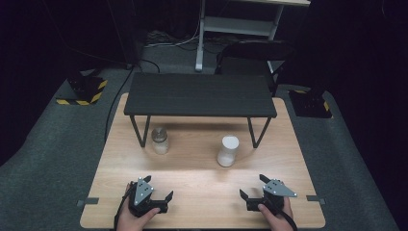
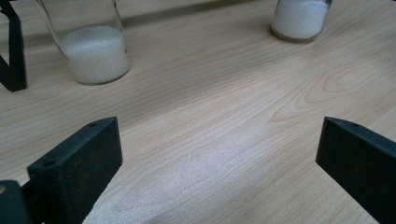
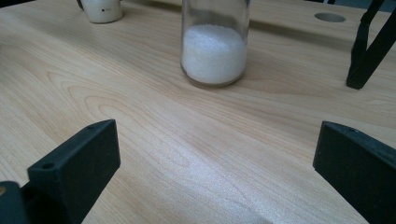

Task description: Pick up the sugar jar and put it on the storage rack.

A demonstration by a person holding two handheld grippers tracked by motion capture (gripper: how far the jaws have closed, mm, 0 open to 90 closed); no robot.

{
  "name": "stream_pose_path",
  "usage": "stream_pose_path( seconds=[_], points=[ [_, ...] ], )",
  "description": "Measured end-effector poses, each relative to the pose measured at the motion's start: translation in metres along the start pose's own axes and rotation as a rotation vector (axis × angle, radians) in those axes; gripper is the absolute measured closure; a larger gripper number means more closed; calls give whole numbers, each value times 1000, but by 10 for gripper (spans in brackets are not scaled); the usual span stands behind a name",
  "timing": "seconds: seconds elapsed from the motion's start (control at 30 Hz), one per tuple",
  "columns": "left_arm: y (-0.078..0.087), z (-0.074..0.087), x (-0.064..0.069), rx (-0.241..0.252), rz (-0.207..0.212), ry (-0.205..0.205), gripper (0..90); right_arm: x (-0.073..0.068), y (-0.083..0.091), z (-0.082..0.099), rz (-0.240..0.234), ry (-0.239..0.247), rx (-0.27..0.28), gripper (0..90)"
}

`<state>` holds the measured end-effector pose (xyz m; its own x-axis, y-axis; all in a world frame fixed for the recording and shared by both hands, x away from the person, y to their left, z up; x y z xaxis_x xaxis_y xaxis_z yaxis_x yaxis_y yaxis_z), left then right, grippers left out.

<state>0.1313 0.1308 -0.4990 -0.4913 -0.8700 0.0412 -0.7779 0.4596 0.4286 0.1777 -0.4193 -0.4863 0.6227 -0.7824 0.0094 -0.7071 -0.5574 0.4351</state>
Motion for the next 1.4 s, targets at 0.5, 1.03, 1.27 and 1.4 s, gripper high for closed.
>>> stream_pose_path(
  seconds=[0.5, 1.03, 1.27, 1.4],
  points=[
    [2, -1, 3, 25, -31, 14, 6, -2, 0, -2, 8, 12, -16, 3],
    [0, -16, -7, 95, -67, 19, 5, -4, 1, -1, 11, 18, -12, 3],
    [-7, -25, -13, 110, -82, 33, 4, -5, 0, -1, 11, 20, -14, 3],
    [-11, -30, -16, 116, -92, 31, 4, -5, 1, -1, 11, 20, -10, 3]
  ],
)
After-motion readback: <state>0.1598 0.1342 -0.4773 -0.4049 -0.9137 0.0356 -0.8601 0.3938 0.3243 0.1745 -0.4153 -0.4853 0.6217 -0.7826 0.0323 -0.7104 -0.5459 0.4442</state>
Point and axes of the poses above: each handheld gripper's, and its own axes: y roughly backward along the jaws, z roughly out of its underside, x roughly to its right, the point moved 2 cm from there along -y, roughly forward along the jaws
